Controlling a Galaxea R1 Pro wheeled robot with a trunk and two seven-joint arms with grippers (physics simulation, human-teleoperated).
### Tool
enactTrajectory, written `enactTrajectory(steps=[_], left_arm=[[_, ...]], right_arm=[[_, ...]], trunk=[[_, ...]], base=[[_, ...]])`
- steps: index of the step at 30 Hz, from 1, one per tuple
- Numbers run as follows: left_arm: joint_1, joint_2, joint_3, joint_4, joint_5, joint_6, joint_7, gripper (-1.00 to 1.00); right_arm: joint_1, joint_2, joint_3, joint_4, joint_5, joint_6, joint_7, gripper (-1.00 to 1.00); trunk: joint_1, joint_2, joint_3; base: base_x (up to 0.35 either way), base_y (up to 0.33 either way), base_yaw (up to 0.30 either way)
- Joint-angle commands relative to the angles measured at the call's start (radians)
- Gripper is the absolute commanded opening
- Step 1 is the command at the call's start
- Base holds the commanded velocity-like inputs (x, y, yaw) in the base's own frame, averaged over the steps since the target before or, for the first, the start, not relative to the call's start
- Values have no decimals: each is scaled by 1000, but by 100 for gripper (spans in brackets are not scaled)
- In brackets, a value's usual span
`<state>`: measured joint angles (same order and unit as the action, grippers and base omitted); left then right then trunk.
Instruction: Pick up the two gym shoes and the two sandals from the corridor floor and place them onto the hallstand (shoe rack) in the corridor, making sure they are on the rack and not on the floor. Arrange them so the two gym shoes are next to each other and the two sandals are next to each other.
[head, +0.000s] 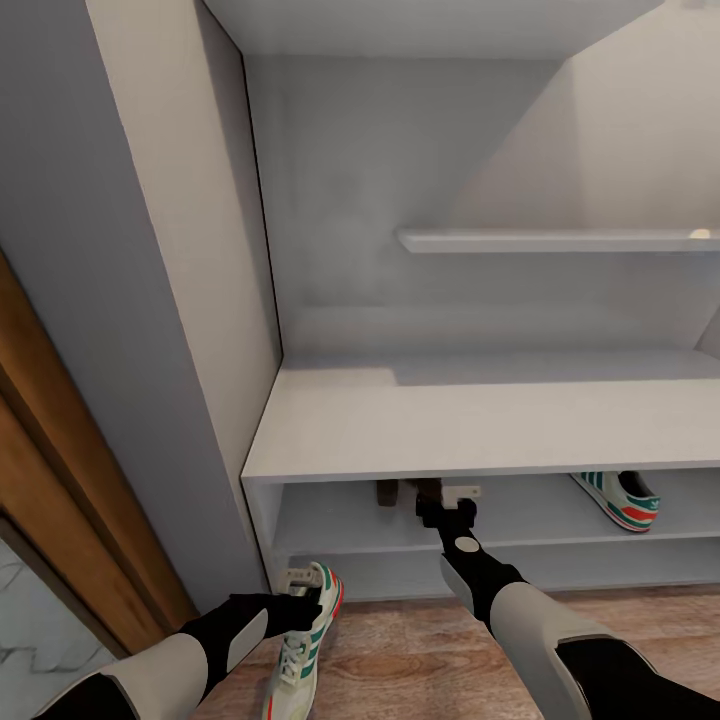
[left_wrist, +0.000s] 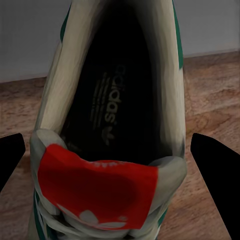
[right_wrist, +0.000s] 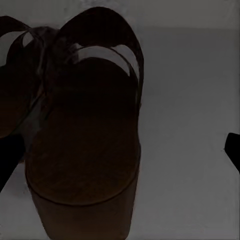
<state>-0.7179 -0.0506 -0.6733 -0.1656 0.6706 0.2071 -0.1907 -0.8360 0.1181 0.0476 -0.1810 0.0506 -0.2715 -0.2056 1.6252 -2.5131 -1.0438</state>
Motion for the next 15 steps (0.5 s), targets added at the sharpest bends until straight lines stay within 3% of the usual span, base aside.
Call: enactTrajectory(steps=[1,15], left_arm=[[0,0,0,0,0,0,0,-100],[0,-1,-1,0,0,0,0,-100]], right_arm=[[0,0,0,0,0,0,0,100],[0,-1,0,0,0,0,0,100]], trunk=[[0,0,0],[0,0,0]], base=[[0,0,0],[0,0,0]])
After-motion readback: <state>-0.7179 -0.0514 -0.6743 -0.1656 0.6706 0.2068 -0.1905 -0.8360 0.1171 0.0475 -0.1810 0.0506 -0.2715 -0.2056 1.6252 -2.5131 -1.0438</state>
